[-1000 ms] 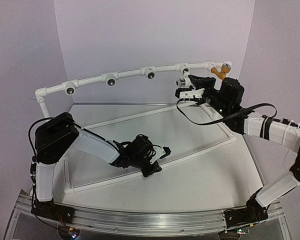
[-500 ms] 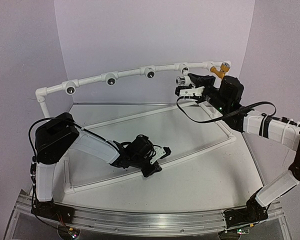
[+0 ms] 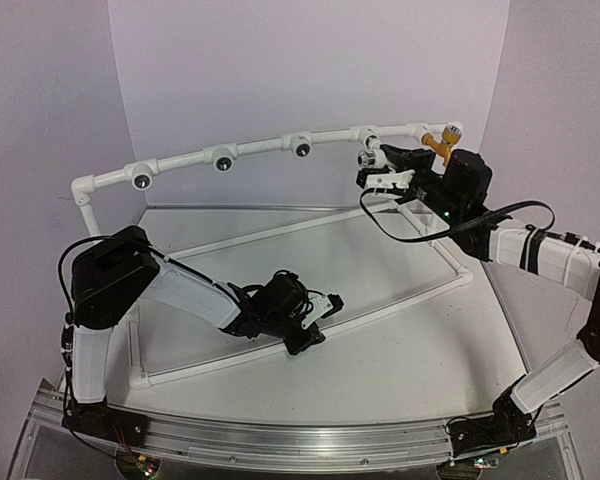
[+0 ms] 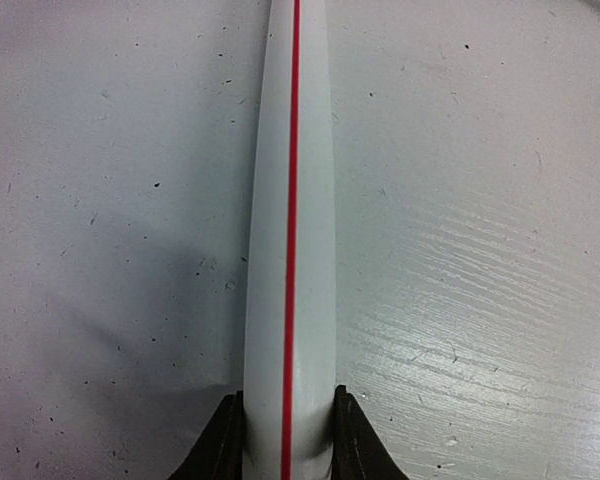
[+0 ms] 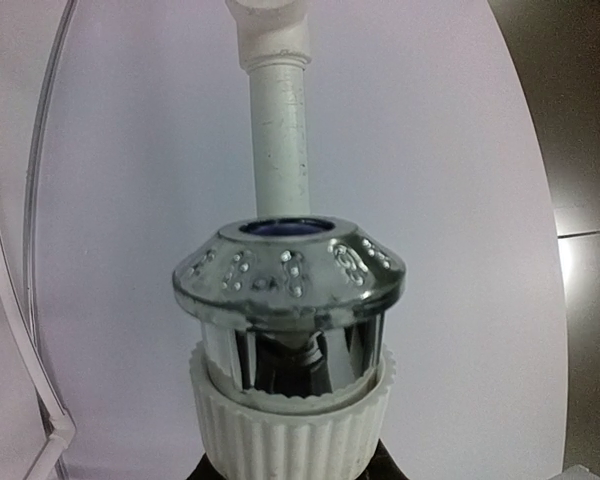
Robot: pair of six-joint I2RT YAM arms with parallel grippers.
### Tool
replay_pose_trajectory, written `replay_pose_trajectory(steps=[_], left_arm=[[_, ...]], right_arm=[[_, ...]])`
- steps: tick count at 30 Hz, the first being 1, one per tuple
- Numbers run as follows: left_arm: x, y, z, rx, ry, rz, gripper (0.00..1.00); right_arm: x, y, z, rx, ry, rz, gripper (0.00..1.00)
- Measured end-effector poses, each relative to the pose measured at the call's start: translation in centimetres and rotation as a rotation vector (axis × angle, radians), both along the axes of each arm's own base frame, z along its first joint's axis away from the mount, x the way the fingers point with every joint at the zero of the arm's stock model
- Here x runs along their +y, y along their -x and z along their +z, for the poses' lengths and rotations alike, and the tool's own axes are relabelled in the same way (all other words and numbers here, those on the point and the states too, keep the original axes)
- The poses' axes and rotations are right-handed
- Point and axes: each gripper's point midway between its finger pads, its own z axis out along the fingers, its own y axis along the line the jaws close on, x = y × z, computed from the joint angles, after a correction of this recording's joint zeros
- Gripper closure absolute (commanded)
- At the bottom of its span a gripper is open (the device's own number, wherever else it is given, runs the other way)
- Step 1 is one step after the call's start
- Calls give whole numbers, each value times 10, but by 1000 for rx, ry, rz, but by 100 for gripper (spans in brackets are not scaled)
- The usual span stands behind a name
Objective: Install the water faucets
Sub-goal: Screw the water faucet onto the adaptor.
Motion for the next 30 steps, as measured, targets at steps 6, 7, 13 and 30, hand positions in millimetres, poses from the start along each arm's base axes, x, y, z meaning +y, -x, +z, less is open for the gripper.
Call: replay_pose_trajectory(steps=[6,7,13,30], left_arm=[[0,0,0,-1,-1,0,100],[0,0,0,-1,-1,0,100],[0,0,0,-2,-1,0,100],[-2,0,-2,-2,-1,-1,100]], right_arm=[[1,0,0,15,-26,17,100],[1,-1,0,19,-32,19,100],[4,-5,1,43,-72,29,100],[7,-13,2,80,-172,25,100]])
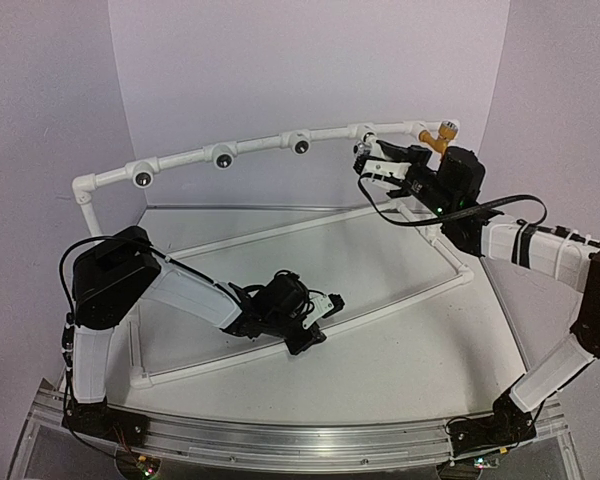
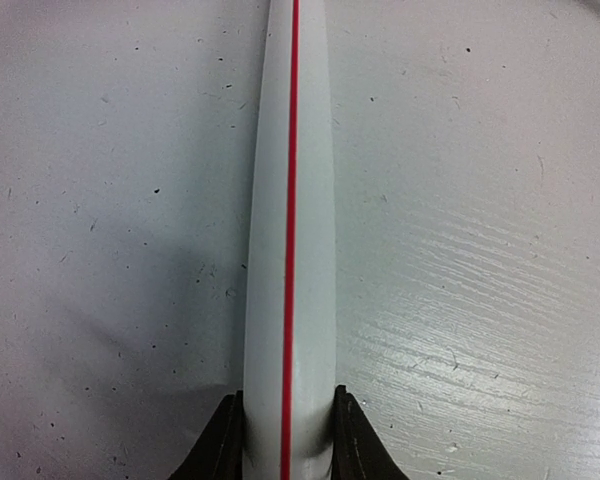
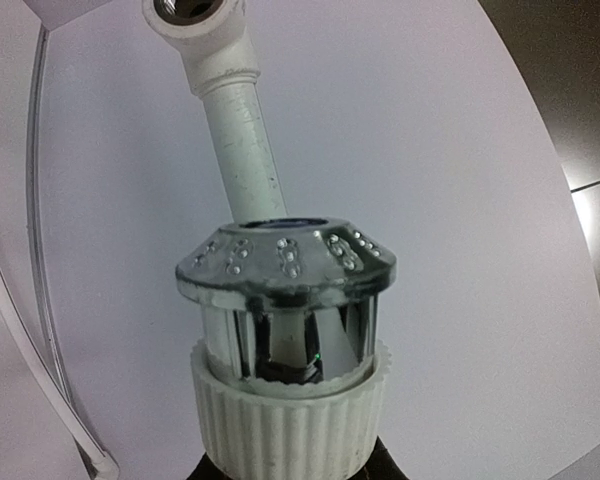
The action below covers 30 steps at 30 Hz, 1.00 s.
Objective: Install the water faucets
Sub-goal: Screw the water faucet onto the adaptor.
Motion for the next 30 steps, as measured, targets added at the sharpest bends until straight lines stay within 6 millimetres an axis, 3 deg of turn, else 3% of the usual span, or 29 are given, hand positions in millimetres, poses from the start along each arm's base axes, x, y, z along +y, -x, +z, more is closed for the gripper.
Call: replay_pose_trajectory(steps=[30], left_arm=[[-2,-1,1,-16,15,2,100]], right_arm=[[3,-9,3,79,-267,-5,100]])
